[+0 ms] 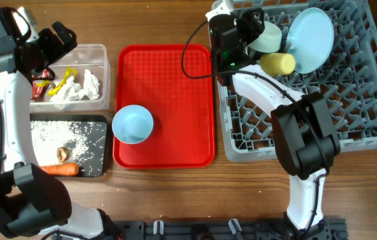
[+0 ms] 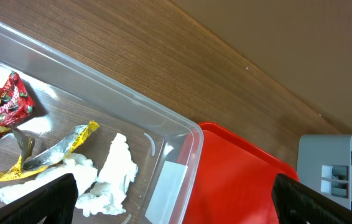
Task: Sort waste into correct bins and load items into the dishwasher rack
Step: 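Move right gripper to the light-blue bowl and grasp its rim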
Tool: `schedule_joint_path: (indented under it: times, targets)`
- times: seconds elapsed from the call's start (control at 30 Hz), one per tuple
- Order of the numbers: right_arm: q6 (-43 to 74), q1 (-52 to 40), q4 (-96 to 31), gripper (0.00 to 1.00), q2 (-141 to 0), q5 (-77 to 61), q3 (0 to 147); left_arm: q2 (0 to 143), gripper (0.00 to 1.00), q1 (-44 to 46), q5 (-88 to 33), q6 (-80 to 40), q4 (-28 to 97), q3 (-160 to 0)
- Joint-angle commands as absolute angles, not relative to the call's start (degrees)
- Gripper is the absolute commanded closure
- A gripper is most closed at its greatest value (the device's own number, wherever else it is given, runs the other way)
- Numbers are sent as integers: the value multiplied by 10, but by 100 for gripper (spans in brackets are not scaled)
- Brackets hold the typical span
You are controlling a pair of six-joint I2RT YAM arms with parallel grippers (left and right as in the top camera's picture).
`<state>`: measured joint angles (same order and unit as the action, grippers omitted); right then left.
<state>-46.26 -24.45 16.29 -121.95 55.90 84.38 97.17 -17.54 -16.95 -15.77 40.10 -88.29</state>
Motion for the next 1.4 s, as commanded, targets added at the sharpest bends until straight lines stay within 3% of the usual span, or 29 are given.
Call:
schedule_joint_path:
  times: [0.0,0.13,0.27,0.3,0.4,0.43,0.63,1.03,1.23,1.37]
  targets:
    - [-398,-260,150,31,-1212,593,848,964,0,-179,-166,-156,399,-891]
    - [-308,-291,8,11,-1154,470,853,964,0,-179,-166,-156,399,-891]
    - [-106,-291,-195,9,-1070,216,879,964,0,-179,-166,-156,399,-891]
    - [-74,-289,-217,12,-1051,155,881,964,0,-179,-166,-156,399,-891]
    - [66,-289,-240,36,-1007,20,881,964,0,-179,-166,-156,399,-891]
    - [90,-292,-243,39,-1003,-4,881,964,0,-179,-166,-156,399,-891]
    - [70,-337,-304,41,-1034,-103,881,964,0,-179,-166,-156,399,-891]
    - [32,-452,-328,46,-1152,-121,881,964,0,-179,-166,-156,400,-891]
    - [31,-461,-319,52,-1181,-122,882,964,0,-178,-166,-156,399,-891]
    - [2,-461,-392,55,-1181,-132,914,964,0,-178,-166,-156,399,-891]
